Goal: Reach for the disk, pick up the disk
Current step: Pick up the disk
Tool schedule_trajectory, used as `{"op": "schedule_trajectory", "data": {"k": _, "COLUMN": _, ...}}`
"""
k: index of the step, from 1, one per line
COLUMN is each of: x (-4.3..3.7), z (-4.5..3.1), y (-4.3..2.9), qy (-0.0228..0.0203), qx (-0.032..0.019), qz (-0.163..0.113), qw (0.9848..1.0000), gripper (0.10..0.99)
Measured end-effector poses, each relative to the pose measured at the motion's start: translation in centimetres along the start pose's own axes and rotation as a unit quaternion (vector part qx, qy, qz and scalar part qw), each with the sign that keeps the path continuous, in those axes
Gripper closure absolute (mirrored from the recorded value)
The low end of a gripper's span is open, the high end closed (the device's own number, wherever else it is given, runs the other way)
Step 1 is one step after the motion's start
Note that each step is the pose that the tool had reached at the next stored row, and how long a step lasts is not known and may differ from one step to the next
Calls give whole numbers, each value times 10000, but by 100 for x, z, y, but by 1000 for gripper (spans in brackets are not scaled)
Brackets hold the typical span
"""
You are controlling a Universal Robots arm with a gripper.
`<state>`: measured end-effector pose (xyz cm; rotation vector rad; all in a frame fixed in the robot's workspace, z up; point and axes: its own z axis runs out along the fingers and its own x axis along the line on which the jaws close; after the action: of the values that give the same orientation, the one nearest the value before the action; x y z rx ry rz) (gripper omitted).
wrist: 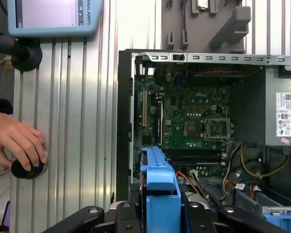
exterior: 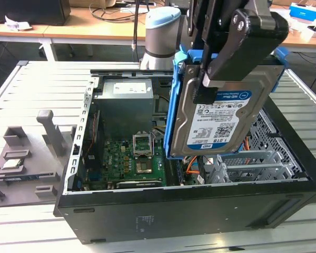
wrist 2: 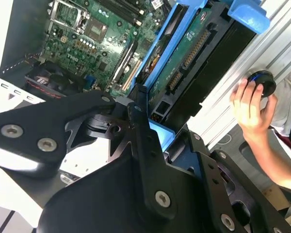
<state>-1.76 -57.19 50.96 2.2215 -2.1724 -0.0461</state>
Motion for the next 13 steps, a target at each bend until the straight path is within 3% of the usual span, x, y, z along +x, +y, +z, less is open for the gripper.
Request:
{"op": "schedule_trajectory", "data": {"k": 6, "x": 4, "z": -6, "y": -162, "qy": 0, "qx": -1, "qz": 0, "qw": 10000, "gripper": 718}}
{"op": "schedule_trajectory", "data": {"k": 13, "x": -1, "z": 6, "y": -275, "qy": -1, "qx": -1, "qz": -1, "qw": 10000, "gripper": 718}}
